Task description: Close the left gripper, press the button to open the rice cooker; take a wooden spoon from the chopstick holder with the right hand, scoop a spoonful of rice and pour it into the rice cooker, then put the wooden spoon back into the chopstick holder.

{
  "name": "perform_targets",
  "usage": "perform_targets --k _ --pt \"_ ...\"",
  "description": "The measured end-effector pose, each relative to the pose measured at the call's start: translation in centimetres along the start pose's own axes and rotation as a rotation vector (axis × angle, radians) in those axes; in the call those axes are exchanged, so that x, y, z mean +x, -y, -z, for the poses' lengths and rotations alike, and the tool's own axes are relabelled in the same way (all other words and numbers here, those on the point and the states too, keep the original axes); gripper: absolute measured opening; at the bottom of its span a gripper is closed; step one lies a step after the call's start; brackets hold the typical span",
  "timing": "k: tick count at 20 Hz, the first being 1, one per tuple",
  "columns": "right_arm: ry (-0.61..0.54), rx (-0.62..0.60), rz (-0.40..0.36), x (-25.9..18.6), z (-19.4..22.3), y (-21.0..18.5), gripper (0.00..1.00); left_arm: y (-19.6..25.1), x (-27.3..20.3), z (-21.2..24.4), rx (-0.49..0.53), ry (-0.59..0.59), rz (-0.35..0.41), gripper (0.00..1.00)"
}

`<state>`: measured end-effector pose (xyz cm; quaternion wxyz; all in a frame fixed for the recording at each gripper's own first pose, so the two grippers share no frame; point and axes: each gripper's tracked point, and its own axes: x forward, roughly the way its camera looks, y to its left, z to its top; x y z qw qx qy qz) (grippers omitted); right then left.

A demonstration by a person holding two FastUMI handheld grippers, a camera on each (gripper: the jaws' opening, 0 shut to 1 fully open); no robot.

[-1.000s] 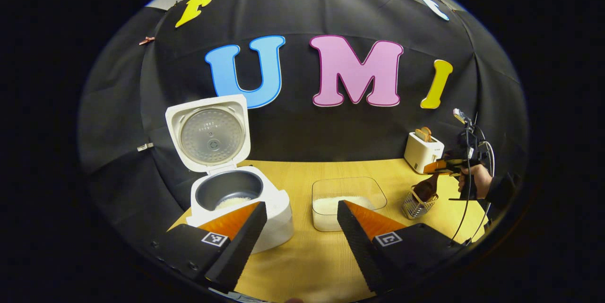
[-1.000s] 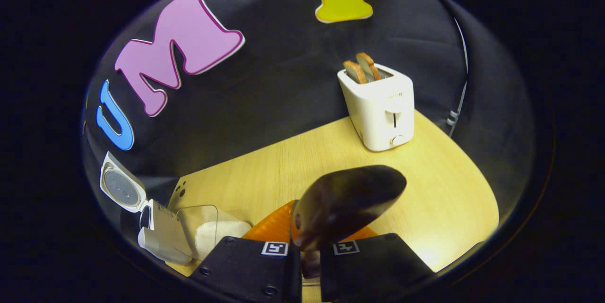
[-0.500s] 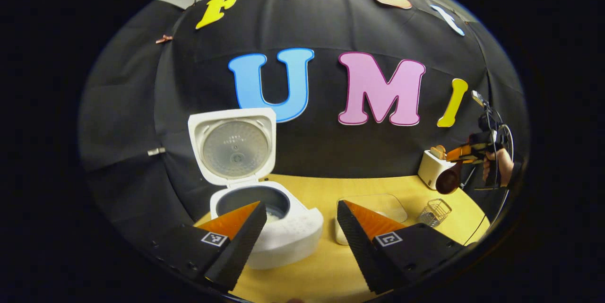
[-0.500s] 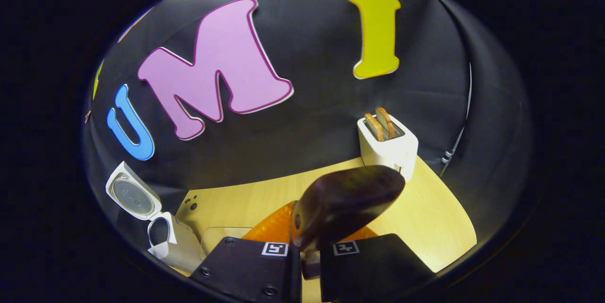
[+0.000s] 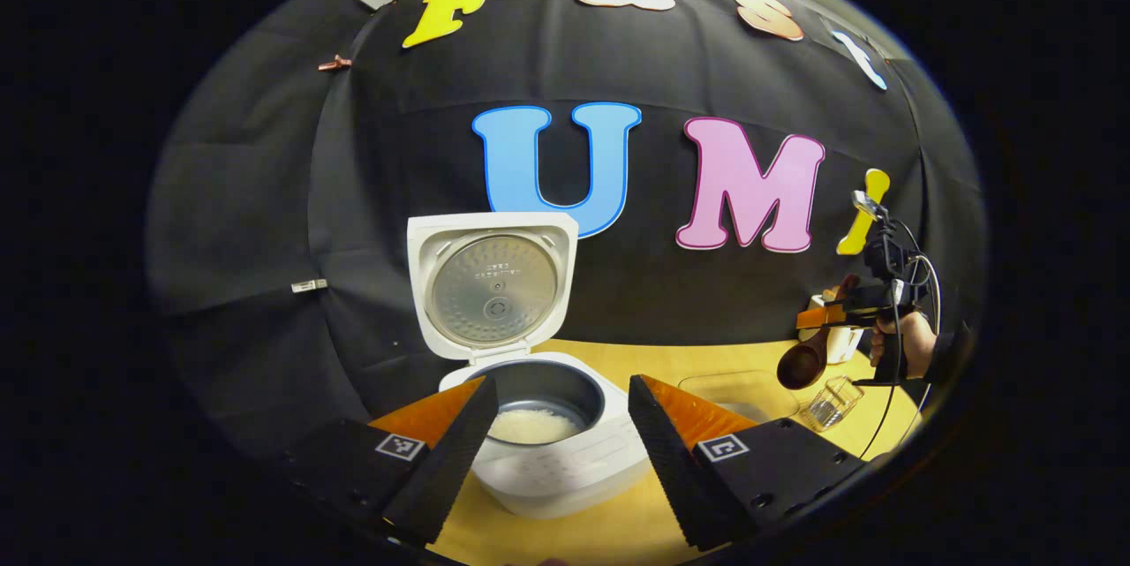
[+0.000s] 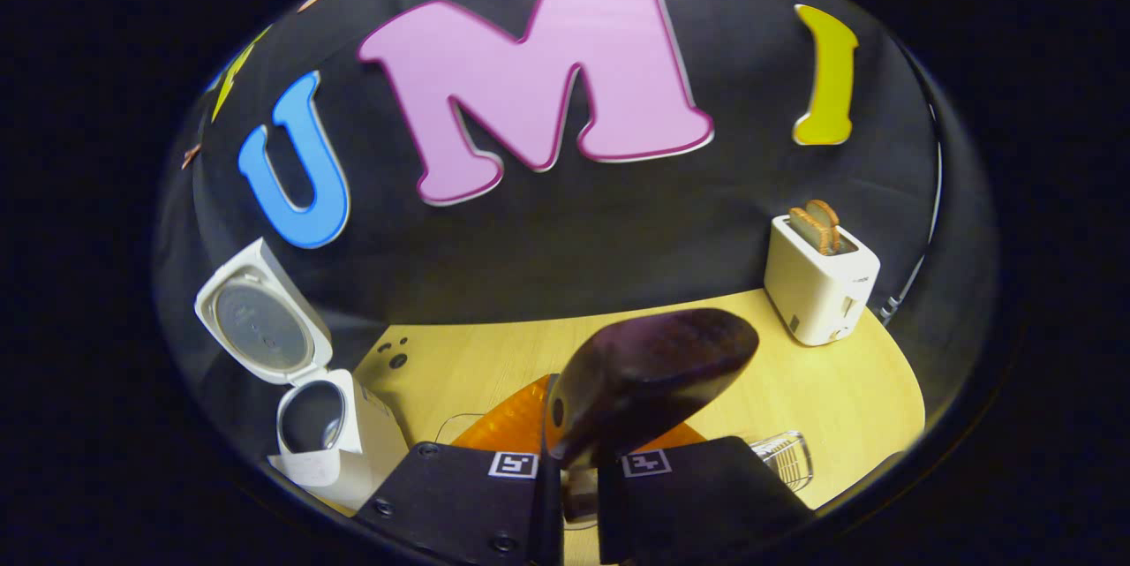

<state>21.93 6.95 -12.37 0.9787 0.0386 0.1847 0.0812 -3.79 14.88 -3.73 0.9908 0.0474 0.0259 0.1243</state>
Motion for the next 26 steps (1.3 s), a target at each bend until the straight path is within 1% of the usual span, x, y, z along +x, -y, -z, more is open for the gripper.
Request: perform_targets --k 3,7,10,13,15,16,19,23,26 --pt "-0.014 -0.078 0.007 2.9 3.4 -2.1 0.19 -0.7 0.2 1.1 -0.018 -0.02 0.025 0.96" --pt "-0.058 -0.14 0.049 6.0 7.5 -2.2 0.19 -0.4 1.2 3.3 -0.063 -0.059 0.064 0.96" --pt "-0.095 -0.179 0.089 6.9 9.7 -1.1 0.19 -0.1 1.9 3.7 -0.071 -0.065 0.087 0.96" --pt "-0.113 -0.179 0.079 6.7 10.6 -1.8 0.19 0.2 2.5 3.3 -0.087 -0.053 0.103 0.96" --pt "-0.157 -0.143 0.059 6.1 11.7 -2.7 0.19 0.3 2.7 3.1 -0.114 -0.051 0.108 0.96" --pt "-0.177 -0.11 0.042 5.8 12.3 -3.5 0.09 0.2 2.8 3.0 -0.127 -0.052 0.107 0.96" --pt "-0.2 -0.042 0.028 5.5 13.2 -4.4 0.08 -0.3 3.1 3.1 -0.145 -0.058 0.098 0.96" --pt "-0.242 0.048 -0.005 5.1 13.9 -7.2 0.09 -1.4 2.8 3.2 -0.163 -0.063 0.078 0.96" --pt "-0.273 0.164 -0.014 5.0 14.1 -8.7 0.09 -2.1 2.6 3.4 -0.181 -0.071 0.066 0.96"
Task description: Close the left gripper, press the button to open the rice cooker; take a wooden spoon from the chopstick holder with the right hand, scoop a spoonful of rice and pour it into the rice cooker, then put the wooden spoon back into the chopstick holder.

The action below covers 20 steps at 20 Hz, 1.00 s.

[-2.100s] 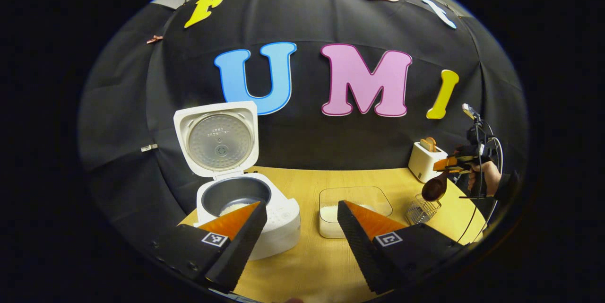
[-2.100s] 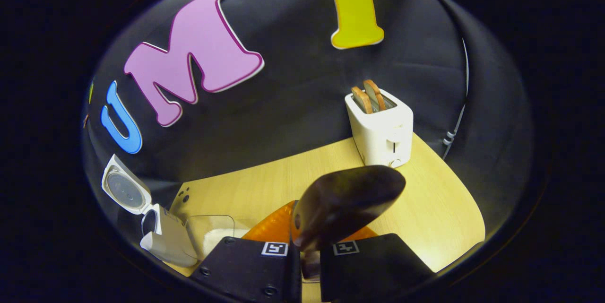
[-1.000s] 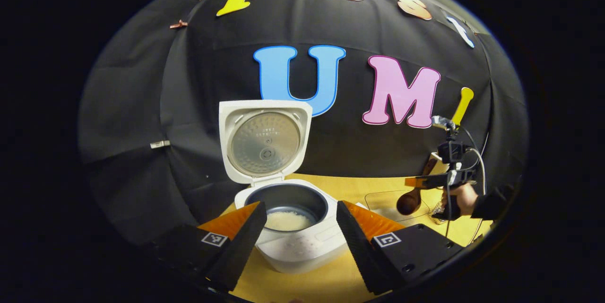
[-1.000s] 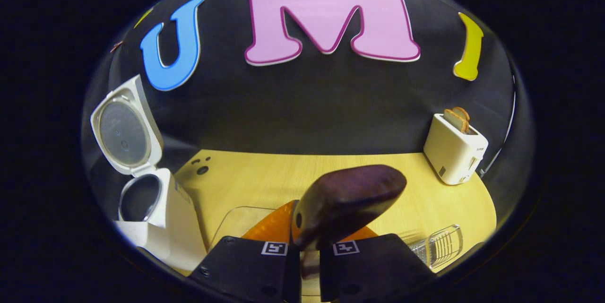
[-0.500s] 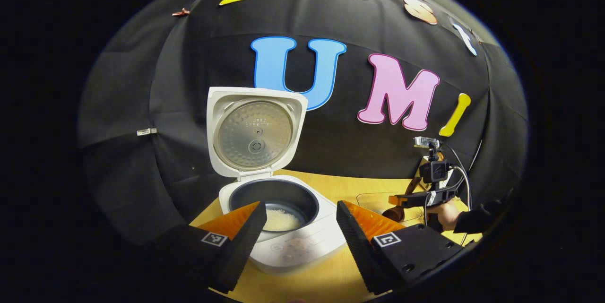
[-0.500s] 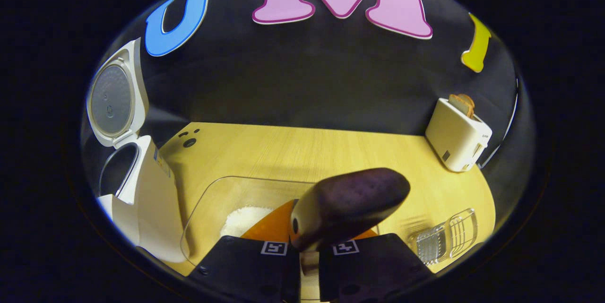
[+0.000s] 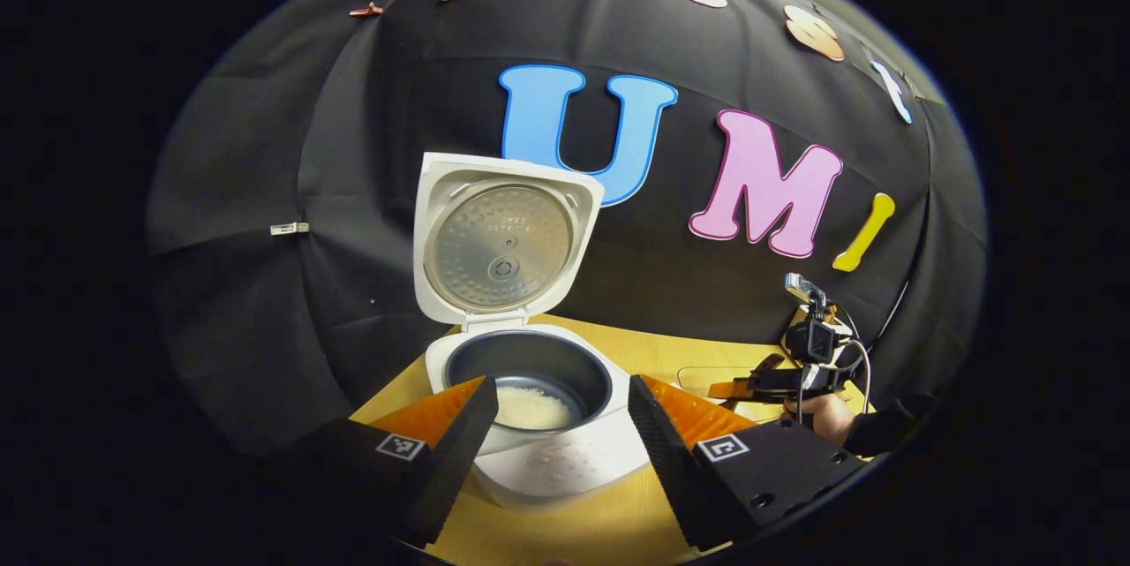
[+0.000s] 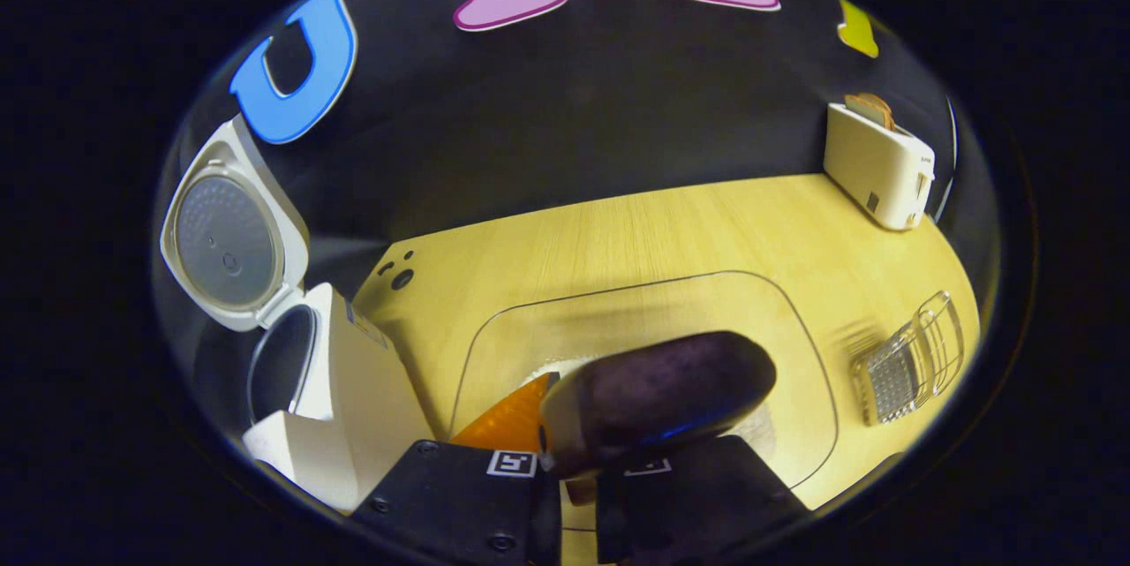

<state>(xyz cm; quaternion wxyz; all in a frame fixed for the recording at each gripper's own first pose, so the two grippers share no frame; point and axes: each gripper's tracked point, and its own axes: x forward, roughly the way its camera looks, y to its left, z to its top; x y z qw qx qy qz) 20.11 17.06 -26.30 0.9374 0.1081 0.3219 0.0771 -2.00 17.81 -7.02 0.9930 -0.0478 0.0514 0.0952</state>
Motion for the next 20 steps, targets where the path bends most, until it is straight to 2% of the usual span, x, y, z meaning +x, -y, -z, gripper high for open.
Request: perform_targets --k 6,11,12,14,16,20 --pt "-0.066 0.162 -0.034 0.2 0.3 -1.1 0.08 -0.6 0.1 0.2 -0.015 -0.009 -0.016 0.95" --pt "-0.088 0.325 -0.05 -0.7 -0.6 -0.1 0.08 -0.9 0.6 -1.3 -0.012 0.015 -0.03 0.95" --pt "-0.084 0.357 -0.059 -1.0 -0.9 0.1 0.08 -1.0 0.6 -1.6 -0.014 0.018 -0.033 0.92" --pt "-0.073 0.397 -0.057 -1.4 -1.5 1.0 0.08 -0.8 0.9 -1.8 -0.017 0.02 -0.031 0.96" --pt "-0.075 0.438 -0.04 -1.9 -1.5 2.5 0.08 -0.3 1.2 -1.9 -0.011 0.016 -0.011 0.96" --pt "-0.071 0.62 -0.021 -2.9 -1.9 5.2 0.08 1.2 0.8 -2.3 0.035 0.027 0.038 0.95"
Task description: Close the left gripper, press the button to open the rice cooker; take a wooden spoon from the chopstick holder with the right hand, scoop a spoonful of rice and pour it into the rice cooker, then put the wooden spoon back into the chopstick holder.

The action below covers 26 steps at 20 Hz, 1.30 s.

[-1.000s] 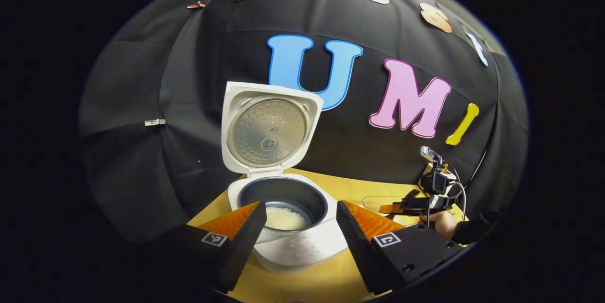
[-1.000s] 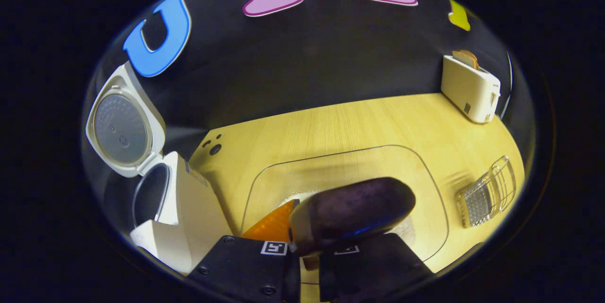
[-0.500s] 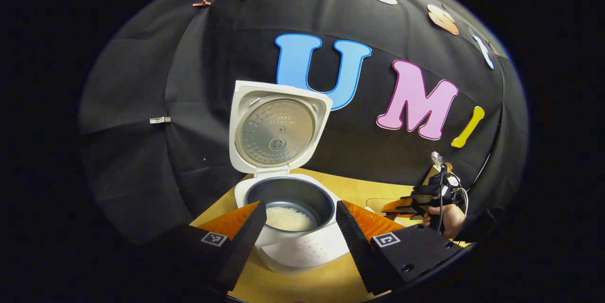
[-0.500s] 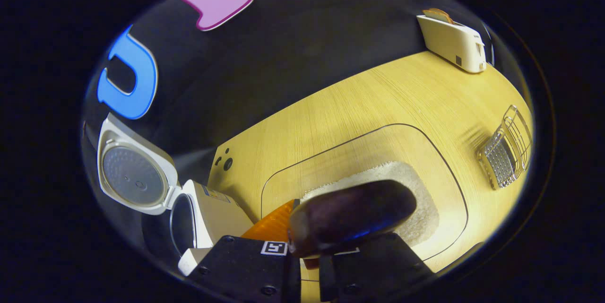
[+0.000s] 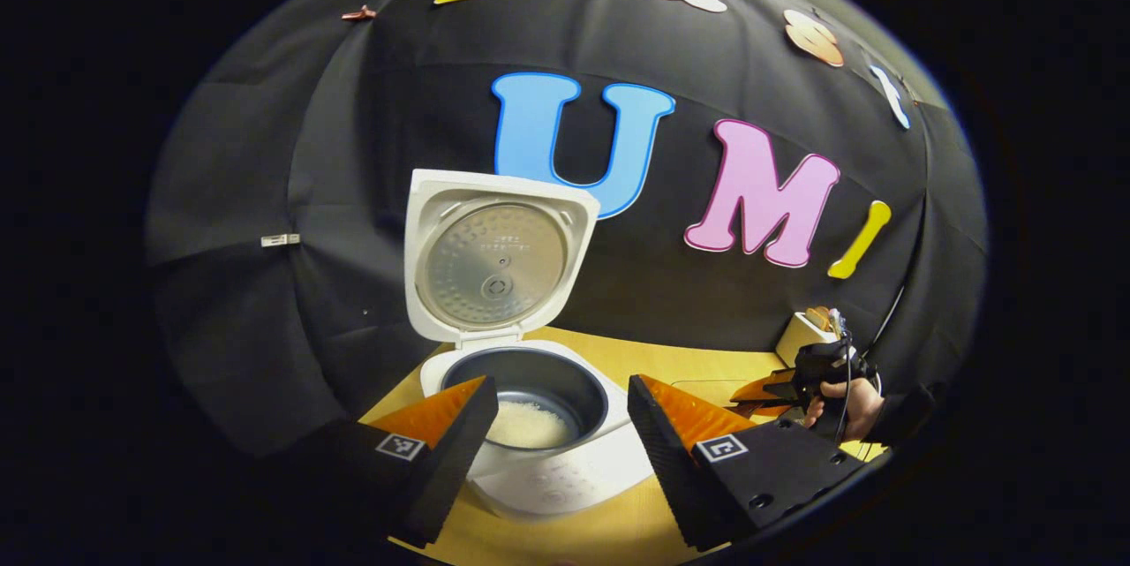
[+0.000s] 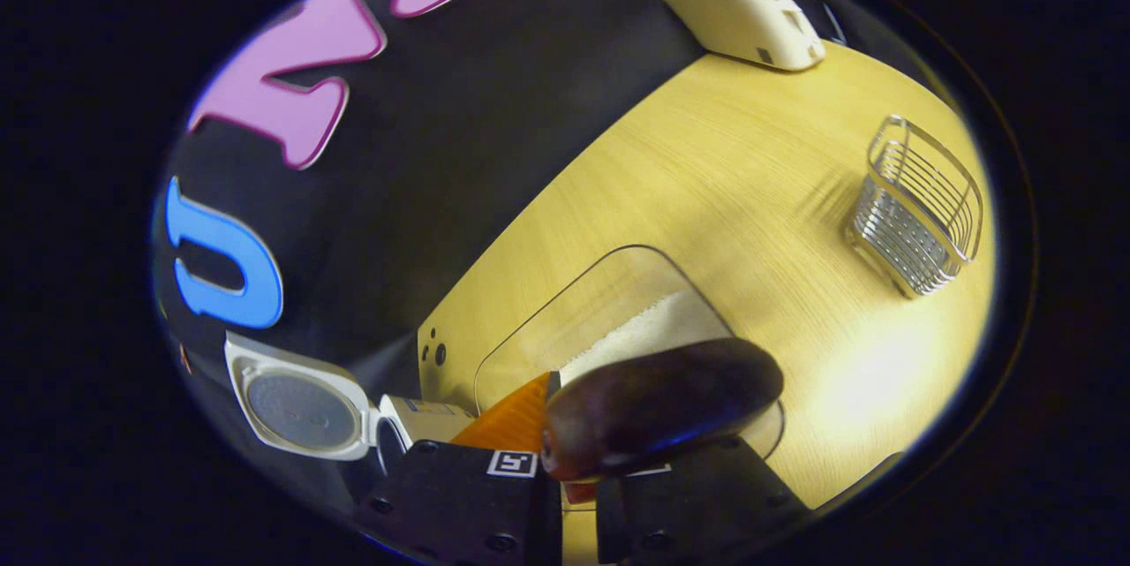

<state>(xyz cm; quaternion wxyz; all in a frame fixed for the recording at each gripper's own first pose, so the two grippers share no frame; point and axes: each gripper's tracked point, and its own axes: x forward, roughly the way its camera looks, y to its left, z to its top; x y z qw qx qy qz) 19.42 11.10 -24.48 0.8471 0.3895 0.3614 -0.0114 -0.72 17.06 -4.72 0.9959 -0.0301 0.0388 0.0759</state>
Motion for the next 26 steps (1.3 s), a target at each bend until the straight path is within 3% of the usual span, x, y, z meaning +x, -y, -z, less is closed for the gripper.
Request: perform_targets --k 4,8,15,22,26 --pt "0.025 0.089 -0.021 -1.3 -2.0 0.4 0.08 0.9 0.1 0.1 0.009 -0.011 0.023 0.95" --pt "0.024 0.173 -0.083 -3.0 -3.2 -1.7 0.08 1.4 0.3 0.0 0.007 -0.011 0.035 0.95" --pt "-0.029 0.129 -0.168 -4.8 -1.7 -7.4 0.08 -0.1 -0.4 0.1 0.0 -0.011 0.003 0.96" --pt "-0.14 0.088 -0.308 -5.7 2.3 -16.4 0.08 -3.2 -1.9 -0.2 -0.015 0.002 -0.052 0.95" --pt "-0.189 0.005 -0.337 -5.2 5.6 -19.8 0.07 -5.0 -2.7 0.3 -0.041 -0.007 -0.085 0.95"
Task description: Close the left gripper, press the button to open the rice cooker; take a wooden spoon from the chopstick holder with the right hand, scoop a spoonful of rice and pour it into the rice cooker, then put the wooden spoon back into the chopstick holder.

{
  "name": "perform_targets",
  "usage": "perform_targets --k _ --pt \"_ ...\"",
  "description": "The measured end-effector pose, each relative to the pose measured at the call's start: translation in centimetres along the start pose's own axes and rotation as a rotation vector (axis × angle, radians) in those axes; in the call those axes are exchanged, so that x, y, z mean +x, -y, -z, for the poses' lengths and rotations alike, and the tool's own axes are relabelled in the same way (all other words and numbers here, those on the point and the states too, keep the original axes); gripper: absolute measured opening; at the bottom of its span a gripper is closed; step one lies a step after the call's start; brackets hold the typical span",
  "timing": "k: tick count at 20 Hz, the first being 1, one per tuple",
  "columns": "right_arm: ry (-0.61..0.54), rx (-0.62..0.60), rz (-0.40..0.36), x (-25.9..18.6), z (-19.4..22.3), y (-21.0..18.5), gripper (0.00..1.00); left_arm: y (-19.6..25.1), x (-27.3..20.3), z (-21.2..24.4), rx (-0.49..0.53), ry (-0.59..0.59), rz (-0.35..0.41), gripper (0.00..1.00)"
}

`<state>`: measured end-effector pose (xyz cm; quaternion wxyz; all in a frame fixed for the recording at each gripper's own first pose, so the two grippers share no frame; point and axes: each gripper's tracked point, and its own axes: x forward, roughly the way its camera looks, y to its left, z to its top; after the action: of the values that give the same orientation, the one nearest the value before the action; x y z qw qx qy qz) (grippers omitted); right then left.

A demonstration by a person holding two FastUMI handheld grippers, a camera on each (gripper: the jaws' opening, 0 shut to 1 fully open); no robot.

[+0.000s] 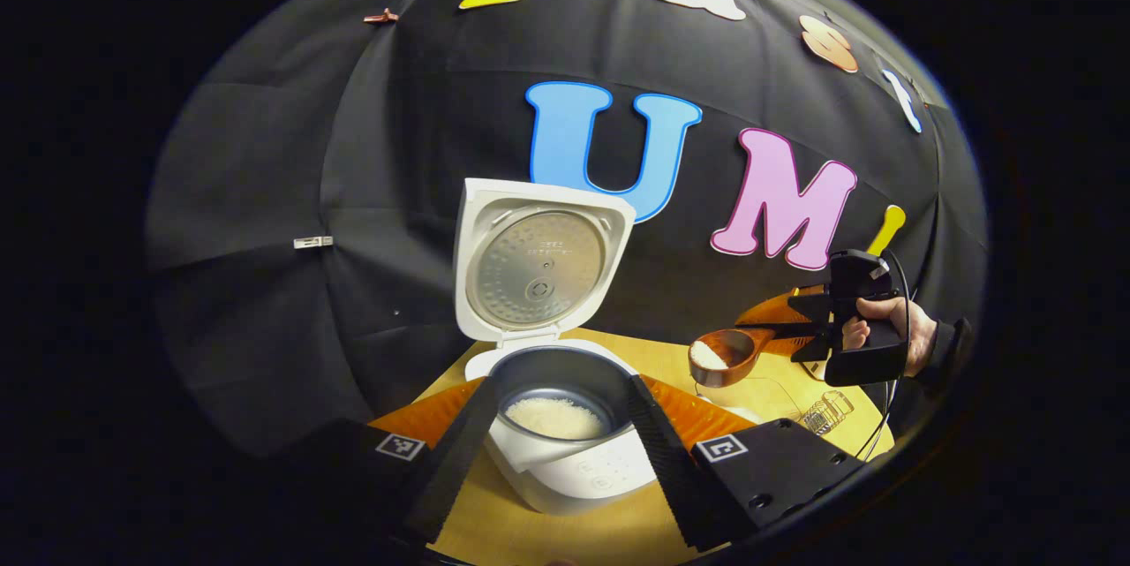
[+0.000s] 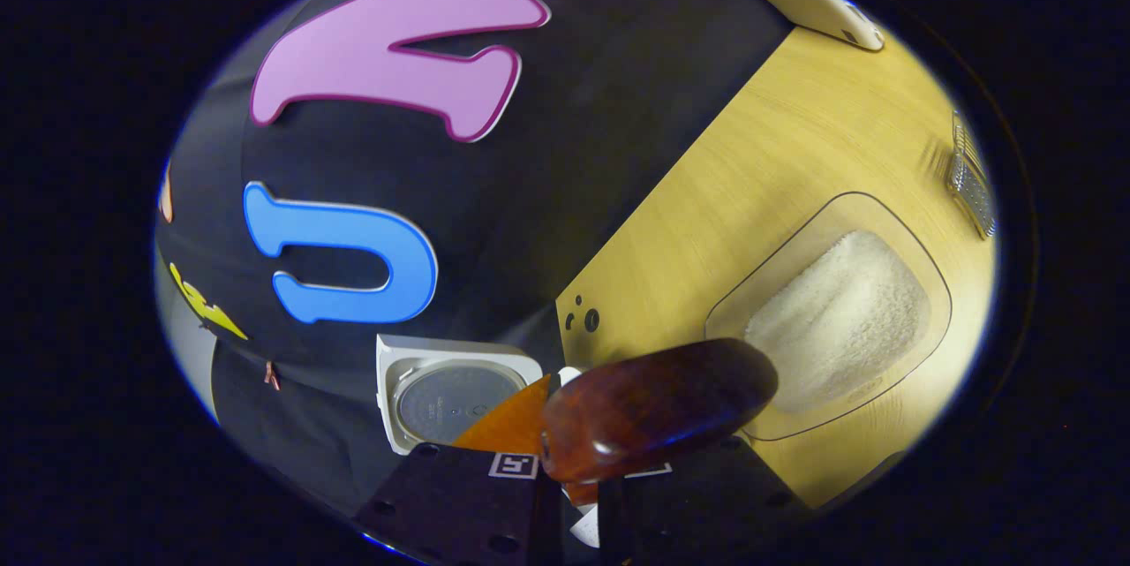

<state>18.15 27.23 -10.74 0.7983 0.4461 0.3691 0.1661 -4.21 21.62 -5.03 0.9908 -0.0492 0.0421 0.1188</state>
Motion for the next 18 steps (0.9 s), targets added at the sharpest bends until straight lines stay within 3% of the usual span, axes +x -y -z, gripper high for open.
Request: perform_targets --k 10,18 --pt "-0.093 -0.146 -0.031 5.9 6.2 -5.0 0.07 -3.6 -2.0 1.4 -0.049 -0.031 -0.079 0.95" --pt "-0.034 -0.483 -0.009 9.9 9.3 -5.6 0.07 -5.7 -2.4 3.0 -0.084 -0.072 -0.126 0.95"
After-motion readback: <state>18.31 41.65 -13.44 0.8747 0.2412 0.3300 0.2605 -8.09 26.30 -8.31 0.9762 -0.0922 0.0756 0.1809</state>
